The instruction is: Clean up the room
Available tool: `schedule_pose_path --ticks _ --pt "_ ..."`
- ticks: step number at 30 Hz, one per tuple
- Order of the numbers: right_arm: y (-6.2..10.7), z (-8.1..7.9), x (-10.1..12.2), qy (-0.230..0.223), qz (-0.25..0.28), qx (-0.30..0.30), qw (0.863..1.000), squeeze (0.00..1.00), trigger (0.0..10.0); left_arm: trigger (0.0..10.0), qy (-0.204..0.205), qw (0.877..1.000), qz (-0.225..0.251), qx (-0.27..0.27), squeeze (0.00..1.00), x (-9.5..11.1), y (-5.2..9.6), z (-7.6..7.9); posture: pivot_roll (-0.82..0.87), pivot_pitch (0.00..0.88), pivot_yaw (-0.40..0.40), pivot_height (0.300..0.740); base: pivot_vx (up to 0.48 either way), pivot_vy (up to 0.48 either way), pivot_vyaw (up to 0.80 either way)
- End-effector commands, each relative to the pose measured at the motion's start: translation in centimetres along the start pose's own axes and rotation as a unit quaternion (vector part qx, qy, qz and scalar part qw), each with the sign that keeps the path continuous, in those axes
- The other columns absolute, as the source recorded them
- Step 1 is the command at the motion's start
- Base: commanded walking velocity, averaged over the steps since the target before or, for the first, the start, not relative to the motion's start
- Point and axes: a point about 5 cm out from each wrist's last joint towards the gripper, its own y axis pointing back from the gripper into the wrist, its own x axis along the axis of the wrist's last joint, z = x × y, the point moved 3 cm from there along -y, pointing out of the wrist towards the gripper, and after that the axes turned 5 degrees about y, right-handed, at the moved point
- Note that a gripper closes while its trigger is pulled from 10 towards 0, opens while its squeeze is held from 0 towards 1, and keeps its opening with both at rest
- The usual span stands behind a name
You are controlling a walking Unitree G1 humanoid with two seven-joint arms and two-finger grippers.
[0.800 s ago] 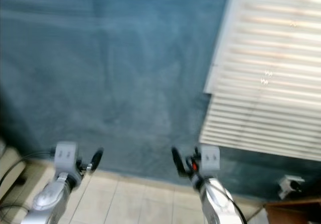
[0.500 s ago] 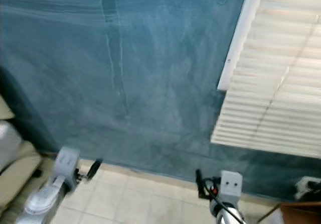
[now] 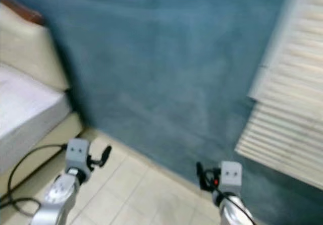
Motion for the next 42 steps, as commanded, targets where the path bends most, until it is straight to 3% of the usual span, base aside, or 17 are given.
schedule_pose_path --ticks 1,7,18,29,31,33,35,36,42 --pt "-0.6 -0.8 0.5 0.0 0.007 0.018 1.0 0.0 10.0 10.0 -0.012 1.0 0.001 0.017 0.0 0.2 0.1 -0.7 -0.02 0.0 -0.029 0.74 0.0 0.0 0.68" --pt "-1.0 -1.6 0.4 0.003 0.006 0.048 0.999 0.0 10.0 10.0 -0.006 0.999 0.026 0.02 0.0 0.9 0.1 -0.1 -0.01 0.0 -0.04 0.74 0.0 0.0 0.67" --pt "-1.7 -1.7 0.6 -0.006 0.015 0.067 0.998 0.0 10.0 10.0 0.005 0.998 0.037 0.055 0.0 0.8 0.5 -1.2 0.02 0.0 -0.048 0.74 0.0 0.448 0.66" --pt "-2.9 -4.2 1.3 -0.008 0.022 0.13 0.991 0.0 10.0 10.0 0.006 0.995 0.041 0.088 0.0 0.6 1.0 -2.2 0.09 0.0 -0.085 0.74 0.119 0.429 0.62" --pt "-2.8 -4.5 1.1 -0.006 0.023 0.142 0.99 0.0 10.0 10.0 -0.011 0.995 0.034 0.096 0.0 0.4 1.0 -2.1 0.09 0.0 -0.087 0.74 0.0 0.0 0.57" --pt "-2.6 -3.3 0.8 0.0 0.026 0.109 0.994 0.0 10.0 10.0 -0.017 0.995 0.045 0.09 0.0 0.8 1.0 -2.1 0.09 0.0 -0.09 0.74 0.0 0.0 0.55" --pt "-2.4 -1.3 0.4 0.015 0.023 0.042 0.999 0.0 10.0 10.0 -0.01 0.996 0.048 0.079 0.0 1.0 1.0 -2.1 0.09 0.0 -0.093 0.74 0.418 0.0 0.55" --pt "-1.8 0.0 -0.1 0.043 0.014 -0.003 0.999 0.0 10.0 10.0 -0.017 0.995 0.043 0.084 0.0 1.0 0.9 -2.5 0.09 0.0 -0.092 0.74 0.465 0.0 0.0" --pt "-1.4 -0.5 -0.4 0.048 0.016 0.001 0.999 0.0 10.0 10.0 -0.01 0.996 0.022 0.082 0.0 0.3 0.5 -2.9 0.08 0.0 -0.076 0.74 0.463 0.0 0.0"
